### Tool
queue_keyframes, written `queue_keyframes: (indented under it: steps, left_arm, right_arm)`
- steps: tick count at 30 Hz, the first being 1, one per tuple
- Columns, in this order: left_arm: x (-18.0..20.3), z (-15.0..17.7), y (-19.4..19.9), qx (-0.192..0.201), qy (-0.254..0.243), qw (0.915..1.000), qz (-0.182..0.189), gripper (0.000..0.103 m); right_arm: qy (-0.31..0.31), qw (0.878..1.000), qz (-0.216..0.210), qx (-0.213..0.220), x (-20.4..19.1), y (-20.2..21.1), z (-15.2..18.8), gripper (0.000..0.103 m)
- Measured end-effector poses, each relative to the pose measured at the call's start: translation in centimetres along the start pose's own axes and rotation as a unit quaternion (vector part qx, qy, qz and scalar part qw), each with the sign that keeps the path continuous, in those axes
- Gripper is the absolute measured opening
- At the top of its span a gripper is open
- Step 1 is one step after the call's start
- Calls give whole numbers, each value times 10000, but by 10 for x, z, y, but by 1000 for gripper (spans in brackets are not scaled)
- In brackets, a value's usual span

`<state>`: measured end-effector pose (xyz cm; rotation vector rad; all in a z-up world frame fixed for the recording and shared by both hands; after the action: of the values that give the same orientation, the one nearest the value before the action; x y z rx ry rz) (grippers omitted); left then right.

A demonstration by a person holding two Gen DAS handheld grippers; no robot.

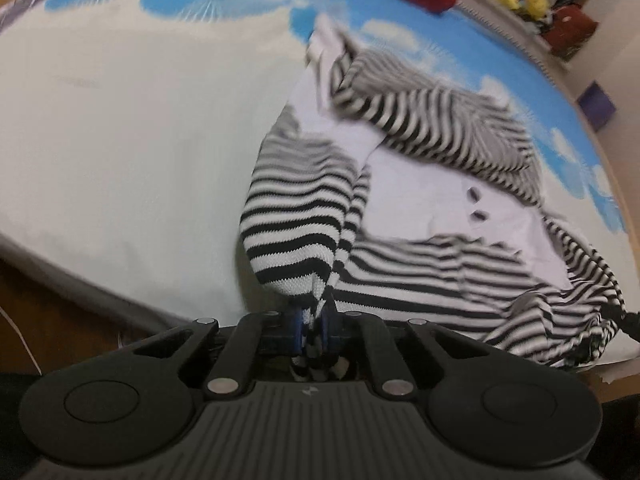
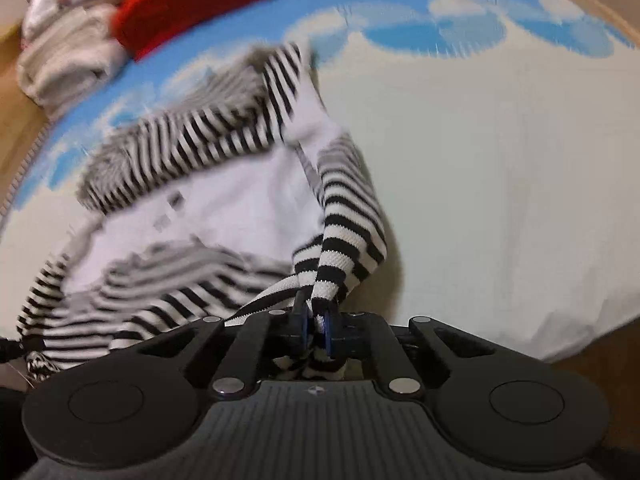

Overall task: Fold small clothes
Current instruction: 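Lift the gripped striped edge with both tools and fold it across the body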

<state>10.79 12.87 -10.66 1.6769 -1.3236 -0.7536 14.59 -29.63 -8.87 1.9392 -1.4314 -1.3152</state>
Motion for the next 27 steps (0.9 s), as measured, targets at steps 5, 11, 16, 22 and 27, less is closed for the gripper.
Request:
queue_keyframes:
  steps: [5,11,16,22,27]
  left_arm:
    - [8,-17,41,389,-73,9989,244,8]
    - [21,-21,104,824,-400,9945,507,7]
    - [8,-11,149,887,-271,9927,774,7]
    - [2,6,112,262,-235,9967,727,7]
    - [12,-52,67,210,-232,9972,683,7]
  right_arm:
    - [-347,9967,-407,603,-8,39,-25,5]
    - [-445,9877,-813,1261,-26,103,-44,5]
    - [-426,9819,-1006,1550,-39,168,-43,4]
    - [-801,9885,-762,1029,-20,160,-10,4]
    - [-1049,9895,-656,749,-6,110,-27,4]
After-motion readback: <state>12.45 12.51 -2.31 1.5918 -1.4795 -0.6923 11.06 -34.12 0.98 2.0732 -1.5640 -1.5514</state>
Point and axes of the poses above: each gripper's, at about its wrist camera, not at the fingertips, and y roughly against the way its jaws point, x to its right, z to its underside, the point moved 9 cm from there along -y, roughly the way its jaws point, and after that the axes turned 10 degrees about -z, right-handed, at the moved point
